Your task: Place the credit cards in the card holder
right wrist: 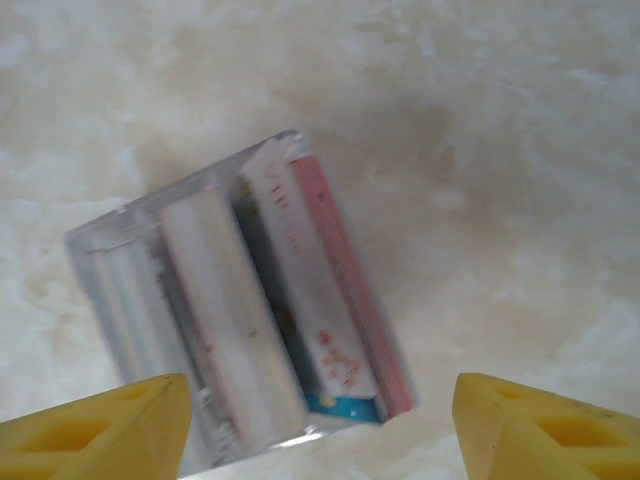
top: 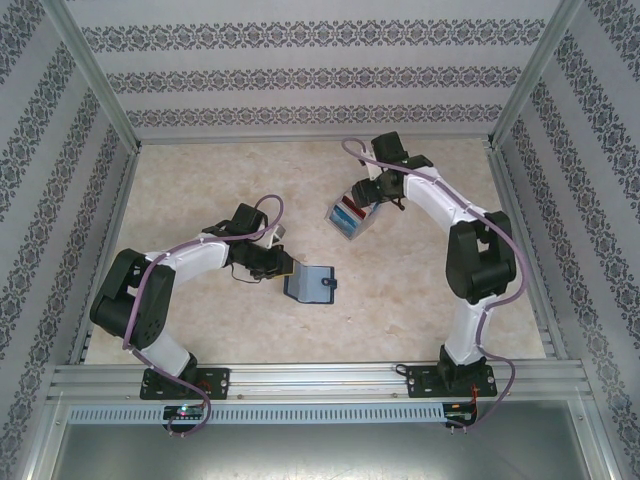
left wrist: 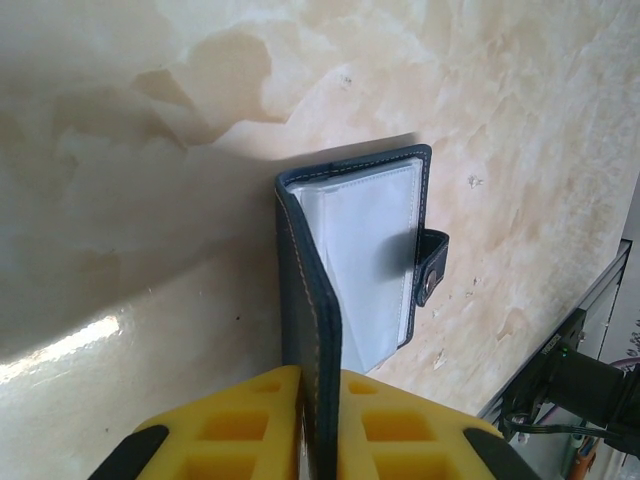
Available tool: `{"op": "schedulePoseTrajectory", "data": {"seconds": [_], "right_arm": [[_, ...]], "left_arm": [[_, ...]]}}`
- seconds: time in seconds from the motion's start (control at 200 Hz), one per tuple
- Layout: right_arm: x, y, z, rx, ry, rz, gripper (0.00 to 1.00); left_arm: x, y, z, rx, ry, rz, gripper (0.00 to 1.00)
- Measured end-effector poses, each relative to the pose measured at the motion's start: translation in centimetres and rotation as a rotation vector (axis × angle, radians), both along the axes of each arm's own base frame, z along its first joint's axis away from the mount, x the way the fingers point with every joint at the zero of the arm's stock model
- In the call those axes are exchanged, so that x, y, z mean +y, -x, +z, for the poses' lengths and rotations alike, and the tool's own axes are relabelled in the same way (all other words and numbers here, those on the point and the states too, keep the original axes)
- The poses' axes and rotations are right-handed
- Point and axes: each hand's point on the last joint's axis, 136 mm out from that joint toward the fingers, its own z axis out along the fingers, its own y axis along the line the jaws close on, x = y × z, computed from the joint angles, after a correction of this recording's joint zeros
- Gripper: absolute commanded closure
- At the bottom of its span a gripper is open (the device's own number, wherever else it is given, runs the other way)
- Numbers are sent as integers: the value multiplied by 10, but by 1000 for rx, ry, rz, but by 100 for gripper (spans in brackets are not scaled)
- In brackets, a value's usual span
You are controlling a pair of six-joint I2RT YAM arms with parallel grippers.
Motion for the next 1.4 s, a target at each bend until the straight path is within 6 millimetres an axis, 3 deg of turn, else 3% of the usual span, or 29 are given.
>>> {"op": "schedulePoseTrajectory", "data": {"seconds": [0.175, 0.32, 0.645, 0.954, 1.224, 1.399], "right_arm": [[-5, -19, -20, 74, -40, 16, 27], [4, -17, -28, 144, -129, 42, 30], [40, 7, -17, 241, -346, 140, 34], [53, 14, -11, 267, -423, 176, 39], [54, 17, -12, 280, -424, 174, 57], [54, 18, -12, 289, -436, 163, 63]], "left_arm": [[-2, 1, 2, 6, 18, -2, 85], [-3, 1, 2, 8, 20, -1, 85], [-2, 3, -3, 20, 25, 13, 85], [-3, 2, -3, 17, 31, 21, 85], [-2, 3, -6, 23, 32, 28, 86], [-2, 3, -8, 27, 30, 29, 86]]}}
